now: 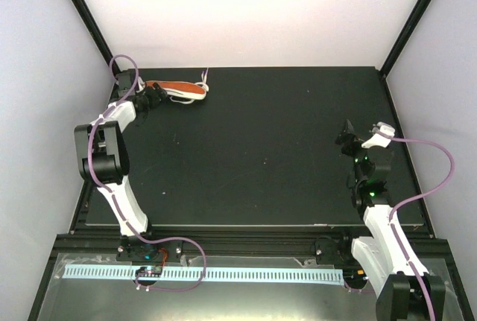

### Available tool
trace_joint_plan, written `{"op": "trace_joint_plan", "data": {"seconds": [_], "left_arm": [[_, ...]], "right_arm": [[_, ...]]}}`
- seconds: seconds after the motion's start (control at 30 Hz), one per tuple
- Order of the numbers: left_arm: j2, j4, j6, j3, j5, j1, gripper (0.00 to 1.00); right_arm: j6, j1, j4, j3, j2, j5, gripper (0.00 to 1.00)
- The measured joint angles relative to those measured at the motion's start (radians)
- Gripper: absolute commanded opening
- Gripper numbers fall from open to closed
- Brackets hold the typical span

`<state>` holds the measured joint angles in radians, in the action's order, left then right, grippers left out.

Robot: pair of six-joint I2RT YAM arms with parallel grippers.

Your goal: Tie the shoes

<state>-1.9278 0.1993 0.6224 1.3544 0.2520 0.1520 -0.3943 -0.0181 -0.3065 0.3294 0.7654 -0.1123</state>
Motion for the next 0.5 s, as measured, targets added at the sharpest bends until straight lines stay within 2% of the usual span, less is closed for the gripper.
{"op": "trace_joint_plan", "data": {"seconds": [0.37, 0.5], "left_arm": [[-0.241, 0.047, 0.079, 0.299, 0.013, 0.039, 0.92], [-0.312, 0.057, 0.124, 0.341, 0.016, 0.062, 0.91]], "right_arm": [[0.022, 0.000, -0.008, 0.033, 0.079, 0.056, 1.00], [0.030, 0.000, -0.010, 0.060, 0.138, 0.078, 1.00]]}}
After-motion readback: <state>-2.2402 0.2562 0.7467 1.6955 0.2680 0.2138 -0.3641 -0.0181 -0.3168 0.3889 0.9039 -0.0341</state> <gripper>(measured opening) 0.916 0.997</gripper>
